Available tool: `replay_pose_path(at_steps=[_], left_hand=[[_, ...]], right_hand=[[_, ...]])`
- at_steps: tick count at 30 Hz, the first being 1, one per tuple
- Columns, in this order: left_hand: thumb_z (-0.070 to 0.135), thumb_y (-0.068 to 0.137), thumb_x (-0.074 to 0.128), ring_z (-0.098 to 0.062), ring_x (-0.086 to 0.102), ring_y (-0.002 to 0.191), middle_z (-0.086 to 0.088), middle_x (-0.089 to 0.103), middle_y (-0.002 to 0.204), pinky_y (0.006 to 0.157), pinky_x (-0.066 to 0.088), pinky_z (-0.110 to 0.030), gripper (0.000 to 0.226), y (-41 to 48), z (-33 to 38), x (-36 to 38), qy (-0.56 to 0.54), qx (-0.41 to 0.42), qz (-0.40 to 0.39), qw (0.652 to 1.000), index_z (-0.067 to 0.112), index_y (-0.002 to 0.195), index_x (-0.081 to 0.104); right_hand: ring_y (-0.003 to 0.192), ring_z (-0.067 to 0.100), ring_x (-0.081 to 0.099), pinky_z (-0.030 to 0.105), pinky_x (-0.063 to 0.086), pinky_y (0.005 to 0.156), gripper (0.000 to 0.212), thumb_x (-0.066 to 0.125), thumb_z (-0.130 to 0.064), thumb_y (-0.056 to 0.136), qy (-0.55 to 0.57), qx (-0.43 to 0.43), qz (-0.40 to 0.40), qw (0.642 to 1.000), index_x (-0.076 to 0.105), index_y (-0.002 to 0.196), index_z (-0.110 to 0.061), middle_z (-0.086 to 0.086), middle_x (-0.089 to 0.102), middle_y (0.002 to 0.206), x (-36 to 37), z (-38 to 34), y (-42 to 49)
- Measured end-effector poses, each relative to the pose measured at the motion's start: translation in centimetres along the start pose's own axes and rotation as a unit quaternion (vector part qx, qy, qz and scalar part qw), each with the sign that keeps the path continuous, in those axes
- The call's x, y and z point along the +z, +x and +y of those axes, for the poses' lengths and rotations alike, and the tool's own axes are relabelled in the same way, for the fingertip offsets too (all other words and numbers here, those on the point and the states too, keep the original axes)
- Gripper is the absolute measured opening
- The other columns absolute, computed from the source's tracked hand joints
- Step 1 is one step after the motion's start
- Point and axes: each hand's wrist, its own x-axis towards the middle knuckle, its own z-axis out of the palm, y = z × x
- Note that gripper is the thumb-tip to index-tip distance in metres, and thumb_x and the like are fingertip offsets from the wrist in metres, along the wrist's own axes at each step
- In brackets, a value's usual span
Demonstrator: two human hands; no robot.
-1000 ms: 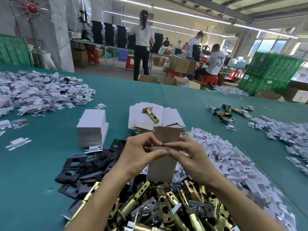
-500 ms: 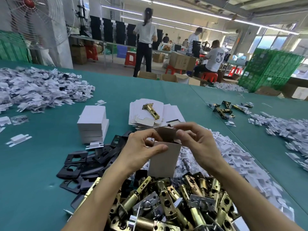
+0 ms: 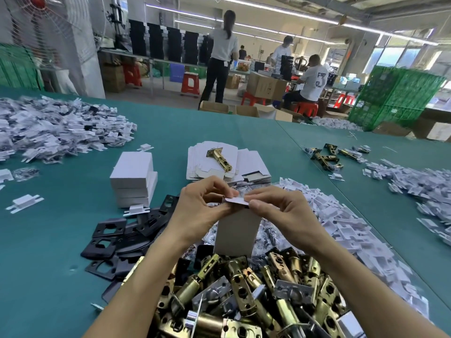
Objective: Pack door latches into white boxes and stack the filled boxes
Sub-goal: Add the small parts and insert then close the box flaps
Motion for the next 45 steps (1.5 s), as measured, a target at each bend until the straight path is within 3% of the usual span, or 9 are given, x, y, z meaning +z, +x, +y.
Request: replay_pose_path(at_steps=[5, 10, 14, 21, 25, 29, 34, 40, 45], left_hand=[[0.039, 0.062, 0.087, -0.010, 0.072, 0.092, 0.010, 0.076, 0.100, 0.070, 0.056, -0.021, 0.028, -0.2, -0.1, -0.4, 0.011, -0.027, -0.031, 0.999, 0.028, 0.082, 0.071], [0.038, 0.068, 0.083, -0.011, 0.072, 0.093, 0.009, 0.076, 0.099, 0.075, 0.058, -0.023, 0.022, -0.1, 0.0, -0.3, 0.009, -0.024, -0.023, 0.999, 0.028, 0.085, 0.074], [0.021, 0.079, 0.083, -0.016, 0.073, 0.089, 0.005, 0.075, 0.097, 0.077, 0.061, -0.030, 0.017, 0.0, -0.3, -0.2, 0.012, -0.022, -0.012, 1.000, 0.020, 0.093, 0.073], [0.014, 0.088, 0.075, -0.011, 0.071, 0.086, 0.010, 0.074, 0.096, 0.065, 0.053, -0.021, 0.012, 0.1, -0.3, 0.1, 0.016, -0.041, -0.010, 0.999, 0.024, 0.095, 0.074], [0.009, 0.092, 0.069, -0.013, 0.071, 0.091, 0.004, 0.075, 0.100, 0.073, 0.055, -0.024, 0.010, 0.1, -0.3, 0.3, 0.015, -0.032, -0.005, 0.999, 0.018, 0.097, 0.071], [0.004, 0.094, 0.065, -0.015, 0.072, 0.098, 0.003, 0.076, 0.103, 0.083, 0.057, -0.027, 0.012, 0.1, -0.4, 0.4, 0.005, -0.030, -0.002, 1.000, 0.015, 0.095, 0.068], [0.006, 0.091, 0.070, -0.012, 0.073, 0.096, 0.005, 0.076, 0.102, 0.083, 0.057, -0.024, 0.011, 0.1, -0.5, 0.6, 0.006, -0.021, 0.022, 1.000, 0.016, 0.093, 0.067], [0.002, 0.078, 0.082, -0.015, 0.074, 0.080, 0.000, 0.074, 0.094, 0.070, 0.057, -0.022, 0.022, 0.1, -0.5, 0.2, -0.012, -0.036, 0.026, 0.999, 0.014, 0.076, 0.065], [0.002, 0.078, 0.082, -0.015, 0.075, 0.082, 0.004, 0.075, 0.094, 0.070, 0.057, -0.023, 0.021, 0.1, -0.3, 0.1, -0.024, -0.046, 0.009, 0.999, 0.016, 0.079, 0.067]], right_hand=[[0.099, 0.006, 0.069, 0.018, 0.053, 0.082, 0.022, 0.074, -0.030, 0.076, -0.002, -0.006, 0.001, 1.000, 0.077, 0.097, -0.023, -0.007, 0.075, 0.100, -0.1, 0.4, 0.0], [0.092, 0.011, 0.071, 0.030, 0.058, 0.083, 0.018, 0.078, -0.022, 0.080, -0.028, -0.004, 0.013, 1.000, 0.077, 0.097, -0.018, -0.005, 0.076, 0.095, -0.1, 0.2, 0.3], [0.086, 0.010, 0.071, 0.035, 0.059, 0.080, 0.013, 0.078, -0.014, 0.083, -0.057, -0.012, 0.040, 0.997, 0.077, 0.095, -0.020, -0.008, 0.076, 0.090, 0.0, 0.3, 0.6], [0.095, 0.017, 0.072, 0.038, 0.059, 0.086, 0.020, 0.076, -0.022, 0.077, -0.011, -0.018, 0.048, 0.999, 0.075, 0.097, -0.017, -0.002, 0.076, 0.097, 0.1, 0.9, 0.0], [0.098, 0.016, 0.071, 0.035, 0.059, 0.087, 0.021, 0.074, -0.007, 0.082, 0.002, -0.016, 0.040, 0.999, 0.076, 0.097, -0.022, -0.002, 0.076, 0.101, -0.1, 0.8, -0.3], [0.095, 0.011, 0.072, 0.032, 0.060, 0.084, 0.024, 0.074, -0.004, 0.083, -0.020, -0.020, 0.040, 0.999, 0.076, 0.096, -0.024, -0.006, 0.077, 0.098, -0.2, 0.4, -0.2], [0.093, 0.010, 0.071, 0.038, 0.059, 0.086, 0.024, 0.072, -0.006, 0.087, -0.041, -0.009, 0.041, 0.998, 0.075, 0.094, -0.029, -0.010, 0.076, 0.094, 0.0, 0.3, 0.0], [0.097, 0.028, 0.071, 0.046, 0.057, 0.091, 0.032, 0.067, 0.007, 0.086, 0.017, 0.024, 0.045, 0.999, 0.075, 0.082, -0.023, 0.005, 0.076, 0.097, -0.2, 0.5, 0.0], [0.087, 0.022, 0.072, 0.041, 0.060, 0.077, 0.015, 0.071, -0.001, 0.086, -0.053, 0.021, 0.036, 0.998, 0.072, 0.083, -0.016, 0.000, 0.074, 0.092, -0.3, 0.4, 0.3]])
